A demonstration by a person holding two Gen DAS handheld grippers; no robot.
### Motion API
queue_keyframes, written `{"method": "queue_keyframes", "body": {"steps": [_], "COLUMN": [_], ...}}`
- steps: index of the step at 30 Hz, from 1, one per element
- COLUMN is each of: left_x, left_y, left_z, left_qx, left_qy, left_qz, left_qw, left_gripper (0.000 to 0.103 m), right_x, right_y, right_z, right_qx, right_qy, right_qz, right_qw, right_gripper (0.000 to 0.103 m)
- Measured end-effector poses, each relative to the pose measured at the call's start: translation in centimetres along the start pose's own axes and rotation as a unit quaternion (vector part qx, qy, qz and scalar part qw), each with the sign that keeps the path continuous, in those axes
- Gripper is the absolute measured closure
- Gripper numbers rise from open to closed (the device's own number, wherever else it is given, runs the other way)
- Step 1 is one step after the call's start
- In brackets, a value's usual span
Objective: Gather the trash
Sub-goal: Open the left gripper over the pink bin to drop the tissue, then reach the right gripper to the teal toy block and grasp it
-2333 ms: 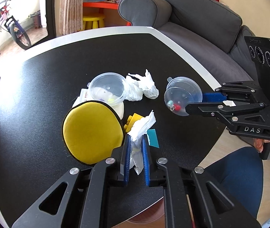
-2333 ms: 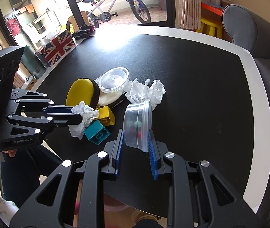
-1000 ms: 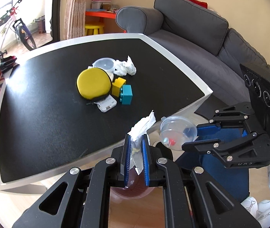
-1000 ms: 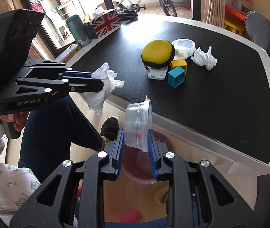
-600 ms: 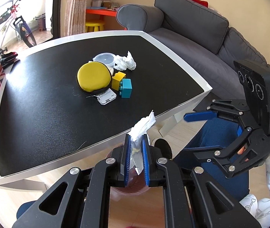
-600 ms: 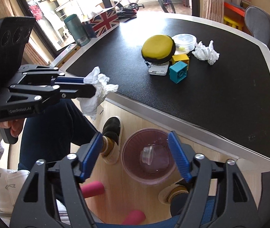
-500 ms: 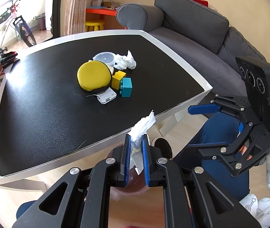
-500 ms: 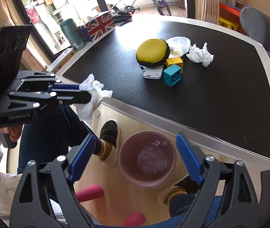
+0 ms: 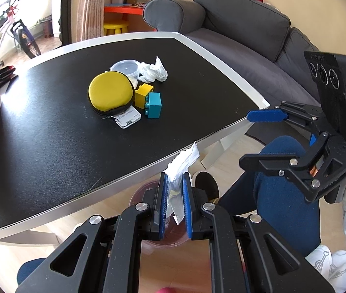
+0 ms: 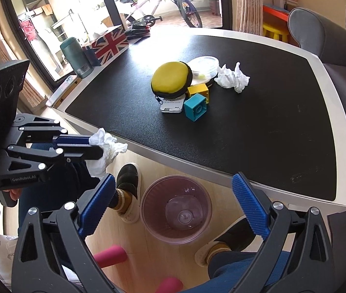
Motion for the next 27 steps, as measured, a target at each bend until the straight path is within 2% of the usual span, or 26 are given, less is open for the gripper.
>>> {"method": "queue_keyframes", "body": {"steps": [3,4,5,6,7,8,11,27], "left_x": [0.3,0.3,0.3,0.4,0.5,0.5,0.3,-0.9], "left_y": [-0.1,-0.1,-0.2,-0.2,-0.3,-0.5,-0.7,-1.0], "left_z": [0.1,0.3,0.4,0.4,0.3,0.1,0.4,-0.1], "left_qx": [0.0,-0.002,-0.003,0.001,0.011,0.022,0.016,0.019], "left_qy": [0.002,0.002,0.004,0.006,0.007,0.01,0.015,-0.003], "left_qz": [0.004,0.004,0.004,0.003,0.003,0.003,-0.005,-0.024], "left_qw": [1.0,1.0,1.0,1.0,0.9999,0.9997,0.9997,0.9995], "left_gripper": [0.086,0.076,0.052,0.039,0.016,0.012,0.007,0.007], "right_x": [0.5,0.6,0.8,1.0,1.2,1.3,1.7,1.8], "right_y": [-0.3,-0.4,-0.4,-0.5,-0.5,-0.5,-0.6,-0.4], "right_z": [-0.2,-0.3,-0.3,-0.4,-0.4,-0.5,-0.5,0.2], "right_qx": [0.005,0.006,0.007,0.008,0.008,0.009,0.008,0.003], "right_qy": [0.002,0.004,0.005,0.007,0.008,0.01,0.014,0.007], "right_qz": [0.005,0.007,0.009,0.011,0.013,0.015,0.021,0.022], "right_qw": [1.0,1.0,1.0,1.0,1.0,1.0,1.0,1.0], "right_gripper": [0.008,0.008,0.008,0.008,0.008,0.008,0.008,0.007]}}
Point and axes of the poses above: each gripper's, at about its wrist camera, not at the fingertips, and z roughly the way its jaws point, x to its right, y to its underside, the point moved 5 cm from there along z, roughly the way its jaws point, and after that the axes turned 11 degrees about y, right-handed, at the moved point
